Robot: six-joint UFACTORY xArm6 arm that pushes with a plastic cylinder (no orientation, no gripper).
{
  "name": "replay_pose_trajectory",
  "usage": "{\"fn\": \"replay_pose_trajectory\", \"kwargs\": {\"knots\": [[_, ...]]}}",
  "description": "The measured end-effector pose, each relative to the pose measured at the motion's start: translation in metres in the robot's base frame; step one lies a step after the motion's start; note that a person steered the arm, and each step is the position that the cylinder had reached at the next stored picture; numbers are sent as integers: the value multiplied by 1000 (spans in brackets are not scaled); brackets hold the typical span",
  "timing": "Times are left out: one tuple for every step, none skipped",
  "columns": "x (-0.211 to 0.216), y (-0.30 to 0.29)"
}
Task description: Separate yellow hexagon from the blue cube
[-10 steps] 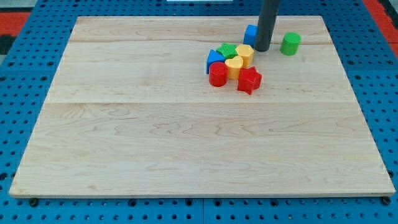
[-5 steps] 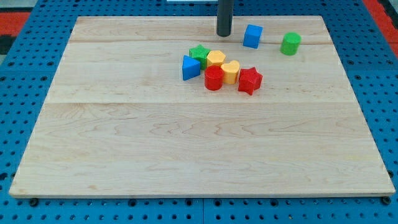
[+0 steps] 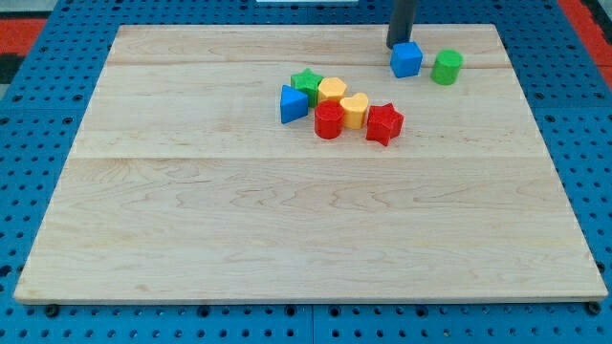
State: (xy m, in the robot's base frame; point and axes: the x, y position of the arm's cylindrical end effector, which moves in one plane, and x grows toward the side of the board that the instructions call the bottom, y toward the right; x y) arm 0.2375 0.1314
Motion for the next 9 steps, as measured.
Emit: {"fn": "replay_pose_trajectory", "kwargs": {"knots": [[0, 2], [3, 2], [14, 2], [16, 6], [16, 14], [16, 17], [23, 17], [27, 17], [20, 15]]}}
